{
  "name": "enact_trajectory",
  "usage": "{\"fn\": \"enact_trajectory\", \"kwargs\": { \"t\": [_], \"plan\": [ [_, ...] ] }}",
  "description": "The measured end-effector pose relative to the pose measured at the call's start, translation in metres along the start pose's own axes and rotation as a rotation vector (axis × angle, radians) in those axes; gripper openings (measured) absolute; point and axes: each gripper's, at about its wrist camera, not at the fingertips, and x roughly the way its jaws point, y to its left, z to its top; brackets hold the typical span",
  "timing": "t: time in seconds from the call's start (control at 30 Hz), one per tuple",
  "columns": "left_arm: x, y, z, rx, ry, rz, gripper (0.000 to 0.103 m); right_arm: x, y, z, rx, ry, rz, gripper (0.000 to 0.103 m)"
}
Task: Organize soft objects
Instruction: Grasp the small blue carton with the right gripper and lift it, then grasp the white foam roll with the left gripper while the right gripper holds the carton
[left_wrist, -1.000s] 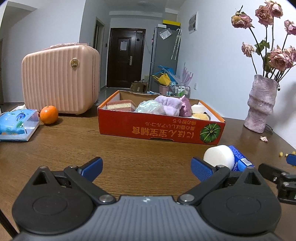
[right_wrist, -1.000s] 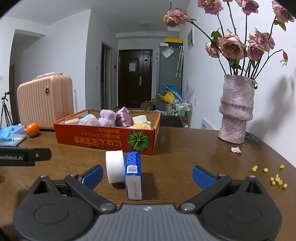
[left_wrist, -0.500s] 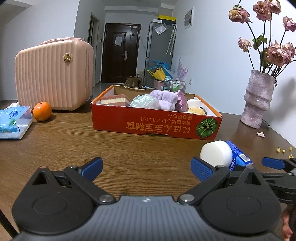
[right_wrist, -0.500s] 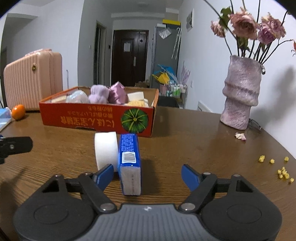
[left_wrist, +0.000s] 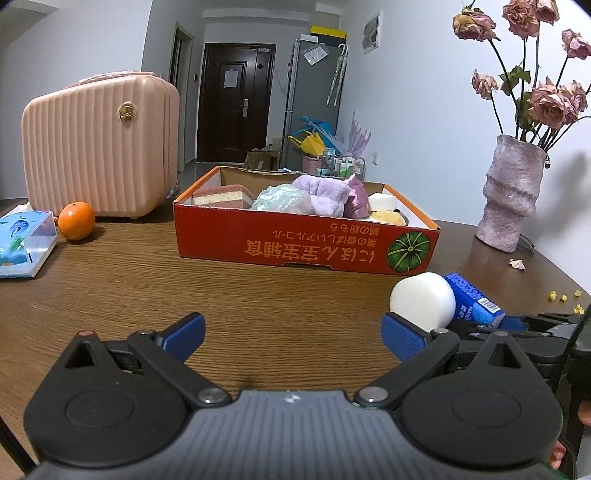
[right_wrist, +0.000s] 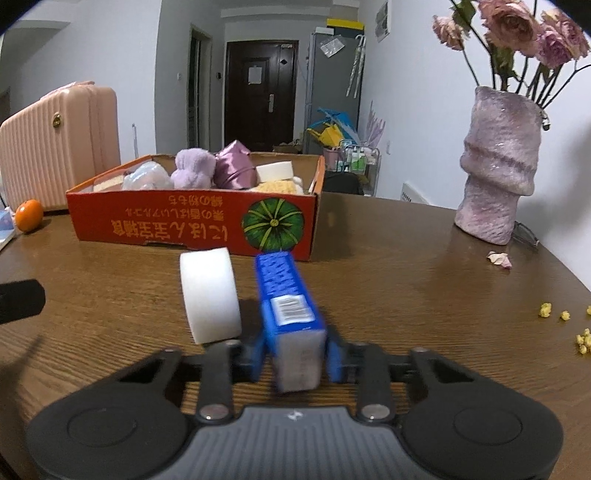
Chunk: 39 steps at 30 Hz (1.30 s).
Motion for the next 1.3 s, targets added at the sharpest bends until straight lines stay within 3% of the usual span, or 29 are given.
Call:
{"fn": "enact_trajectory", "kwargs": {
  "t": [0.27, 0.7, 1.3],
  "plan": [
    [0.001, 0.001, 0.001, -0.001, 0.002, 0.001, 0.103, -0.002, 0.002, 0.0, -0.017, -0.009, 0.001, 0.023],
    [0.007, -0.006, 0.003, -0.008, -0.001, 0.012, 0.103, -0.022, -0.011, 0.005, 0.021, -0.098, 0.0, 0.022],
    [0.026, -0.065, 0.004, 0.025, 0.003, -0.027, 0.103, -0.026, -0.051, 0.005, 0.022, -0.128, -0.01, 0.022]
  ]
}}
